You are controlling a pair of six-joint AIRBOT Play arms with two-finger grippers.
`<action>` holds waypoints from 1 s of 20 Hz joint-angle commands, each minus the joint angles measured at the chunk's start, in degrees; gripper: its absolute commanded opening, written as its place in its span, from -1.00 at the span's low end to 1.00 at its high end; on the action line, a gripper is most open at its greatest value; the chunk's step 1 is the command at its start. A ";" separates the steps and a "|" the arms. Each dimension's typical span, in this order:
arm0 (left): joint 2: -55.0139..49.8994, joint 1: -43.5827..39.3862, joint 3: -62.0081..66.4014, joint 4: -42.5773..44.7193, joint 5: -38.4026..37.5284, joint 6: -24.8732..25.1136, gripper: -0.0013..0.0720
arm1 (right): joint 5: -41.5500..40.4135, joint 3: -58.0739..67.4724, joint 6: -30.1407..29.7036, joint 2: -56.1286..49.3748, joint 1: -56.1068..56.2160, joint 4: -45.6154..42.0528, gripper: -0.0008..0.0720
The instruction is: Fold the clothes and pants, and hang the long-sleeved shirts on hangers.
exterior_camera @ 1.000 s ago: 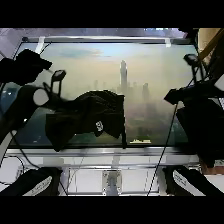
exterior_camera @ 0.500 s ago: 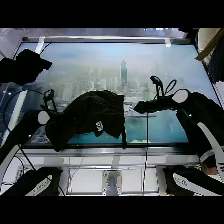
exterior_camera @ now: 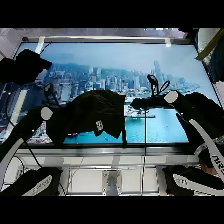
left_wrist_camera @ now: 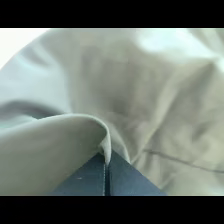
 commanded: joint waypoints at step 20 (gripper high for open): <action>-18.86 52.96 8.72 -26.71 -29.57 38.38 0.95 | 19.02 15.43 -11.43 -17.53 -10.01 17.73 0.17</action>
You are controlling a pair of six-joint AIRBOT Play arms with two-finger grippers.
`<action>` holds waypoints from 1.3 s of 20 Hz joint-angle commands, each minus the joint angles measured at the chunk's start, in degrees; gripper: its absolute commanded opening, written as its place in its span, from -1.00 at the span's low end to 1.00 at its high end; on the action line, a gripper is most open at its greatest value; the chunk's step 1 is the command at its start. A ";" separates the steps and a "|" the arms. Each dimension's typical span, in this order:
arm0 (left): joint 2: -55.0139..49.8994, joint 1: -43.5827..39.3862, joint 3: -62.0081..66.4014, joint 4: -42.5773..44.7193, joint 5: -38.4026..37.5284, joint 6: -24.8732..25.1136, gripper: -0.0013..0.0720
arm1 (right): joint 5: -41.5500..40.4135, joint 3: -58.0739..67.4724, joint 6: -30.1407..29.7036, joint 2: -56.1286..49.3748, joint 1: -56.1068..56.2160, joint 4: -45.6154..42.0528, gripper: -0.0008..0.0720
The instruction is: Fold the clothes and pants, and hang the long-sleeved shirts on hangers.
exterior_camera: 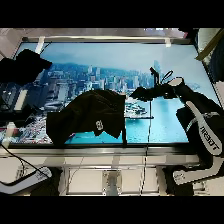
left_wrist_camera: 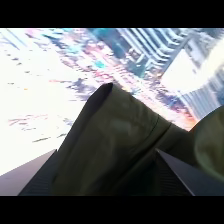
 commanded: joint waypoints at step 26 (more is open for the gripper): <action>-14.73 -4.37 8.57 -11.02 -1.70 21.66 -0.93 | 3.04 6.84 13.68 -5.70 0.74 -5.55 0.14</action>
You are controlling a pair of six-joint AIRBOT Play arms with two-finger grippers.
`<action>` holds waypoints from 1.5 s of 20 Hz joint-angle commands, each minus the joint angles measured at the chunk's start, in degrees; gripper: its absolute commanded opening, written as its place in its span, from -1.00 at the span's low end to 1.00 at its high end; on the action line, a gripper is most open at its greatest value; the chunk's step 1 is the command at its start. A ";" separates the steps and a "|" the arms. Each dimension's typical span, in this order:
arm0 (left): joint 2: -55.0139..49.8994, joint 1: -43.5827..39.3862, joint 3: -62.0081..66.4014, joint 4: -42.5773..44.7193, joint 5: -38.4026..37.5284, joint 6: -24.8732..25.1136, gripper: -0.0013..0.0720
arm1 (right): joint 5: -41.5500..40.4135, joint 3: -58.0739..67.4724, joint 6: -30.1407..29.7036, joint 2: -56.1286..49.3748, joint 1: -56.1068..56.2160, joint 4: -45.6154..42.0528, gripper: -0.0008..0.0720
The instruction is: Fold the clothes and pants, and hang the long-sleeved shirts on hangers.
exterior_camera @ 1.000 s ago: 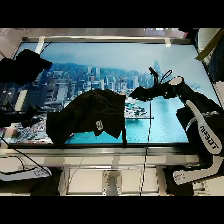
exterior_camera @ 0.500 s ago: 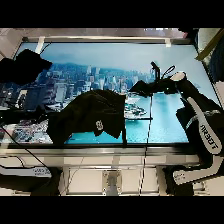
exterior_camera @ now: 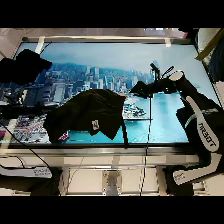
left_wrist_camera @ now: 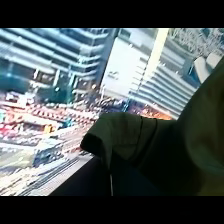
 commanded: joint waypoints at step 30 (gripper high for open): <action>4.81 -0.04 0.76 -0.31 -3.91 -0.70 -0.93 | 10.36 26.23 -0.35 -14.32 1.22 4.28 -0.93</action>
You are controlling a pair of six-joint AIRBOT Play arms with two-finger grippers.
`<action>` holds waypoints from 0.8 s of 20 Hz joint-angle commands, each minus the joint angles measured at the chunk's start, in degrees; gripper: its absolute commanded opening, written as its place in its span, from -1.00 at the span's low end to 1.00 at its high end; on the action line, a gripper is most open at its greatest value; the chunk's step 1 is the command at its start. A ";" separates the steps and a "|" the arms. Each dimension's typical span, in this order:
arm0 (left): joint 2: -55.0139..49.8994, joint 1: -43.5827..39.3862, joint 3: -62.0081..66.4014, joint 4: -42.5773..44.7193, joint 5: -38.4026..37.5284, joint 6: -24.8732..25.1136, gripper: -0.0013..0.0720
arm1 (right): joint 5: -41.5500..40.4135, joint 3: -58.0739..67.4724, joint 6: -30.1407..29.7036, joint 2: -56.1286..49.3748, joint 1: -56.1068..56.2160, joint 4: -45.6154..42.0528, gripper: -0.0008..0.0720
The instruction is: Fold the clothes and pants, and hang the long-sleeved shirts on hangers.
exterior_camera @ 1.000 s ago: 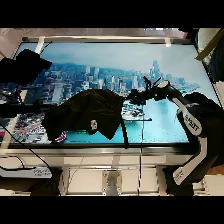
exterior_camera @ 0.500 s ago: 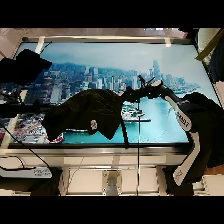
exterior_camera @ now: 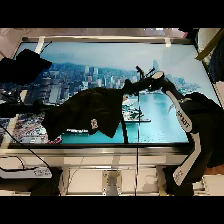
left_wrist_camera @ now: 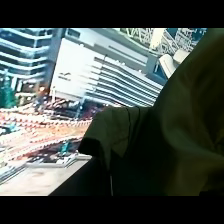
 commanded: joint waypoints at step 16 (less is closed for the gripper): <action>13.66 -4.83 -3.06 -2.58 -19.87 -3.39 -0.93 | 15.58 20.52 2.40 13.70 -7.61 -14.53 -0.93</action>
